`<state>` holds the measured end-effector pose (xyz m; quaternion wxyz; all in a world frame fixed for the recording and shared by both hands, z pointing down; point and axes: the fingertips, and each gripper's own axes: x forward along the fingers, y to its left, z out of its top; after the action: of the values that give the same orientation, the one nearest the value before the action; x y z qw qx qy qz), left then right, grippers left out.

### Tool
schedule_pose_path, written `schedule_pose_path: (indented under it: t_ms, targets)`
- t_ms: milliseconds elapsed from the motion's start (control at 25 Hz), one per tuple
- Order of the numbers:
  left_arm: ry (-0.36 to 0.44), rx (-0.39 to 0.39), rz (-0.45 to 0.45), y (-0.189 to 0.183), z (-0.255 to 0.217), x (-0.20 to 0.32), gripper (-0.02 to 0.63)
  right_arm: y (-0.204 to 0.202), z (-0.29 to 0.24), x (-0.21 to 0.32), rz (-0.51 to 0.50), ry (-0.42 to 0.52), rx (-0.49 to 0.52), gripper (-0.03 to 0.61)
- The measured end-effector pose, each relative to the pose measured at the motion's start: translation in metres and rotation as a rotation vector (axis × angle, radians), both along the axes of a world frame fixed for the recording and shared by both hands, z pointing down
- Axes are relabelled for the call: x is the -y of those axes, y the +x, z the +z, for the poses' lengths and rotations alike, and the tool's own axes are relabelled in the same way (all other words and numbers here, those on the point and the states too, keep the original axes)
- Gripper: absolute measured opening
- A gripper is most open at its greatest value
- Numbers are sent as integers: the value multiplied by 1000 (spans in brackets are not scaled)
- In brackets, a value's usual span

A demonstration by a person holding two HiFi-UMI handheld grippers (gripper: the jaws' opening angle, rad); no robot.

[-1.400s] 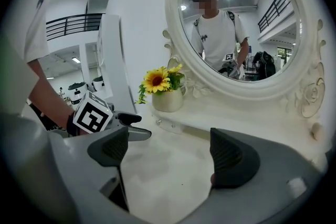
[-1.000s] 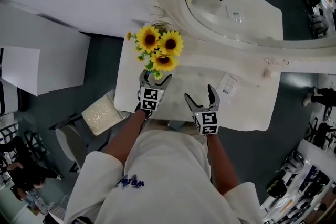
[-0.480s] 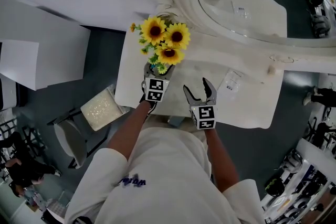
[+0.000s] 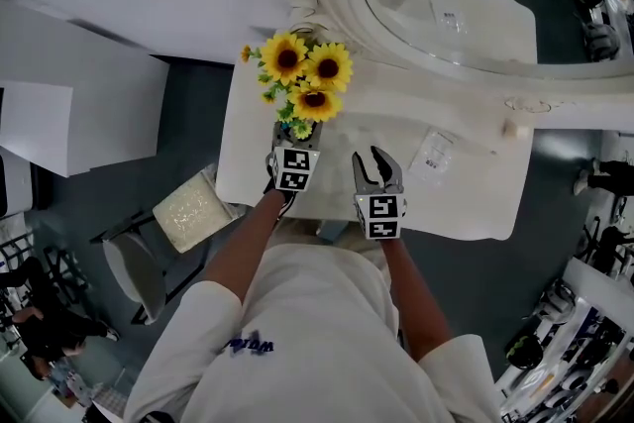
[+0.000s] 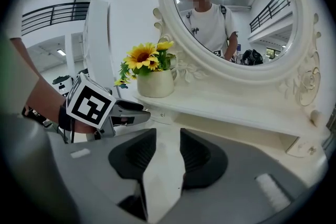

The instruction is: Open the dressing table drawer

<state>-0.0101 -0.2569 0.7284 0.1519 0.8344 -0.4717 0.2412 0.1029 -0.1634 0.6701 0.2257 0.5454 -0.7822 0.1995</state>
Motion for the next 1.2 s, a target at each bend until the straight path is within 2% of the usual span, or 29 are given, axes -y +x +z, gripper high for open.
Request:
schedule_pose_path:
  t_ms: [200,520,840,1200]
  targets:
    - [0,9,-18,0,0,4,190,3,-1,0,33,-6,-8,80]
    - [-3,37,-50,-8,0,9,106,4,-2,-3,37,-8,-3,71]
    - [-9,71,-64,-8,5,10,97,3,3,-6,33,-21,-9,63]
    - [-37,48,-46,-8,6,9,94,2,6,-7,40,-31,-10,54]
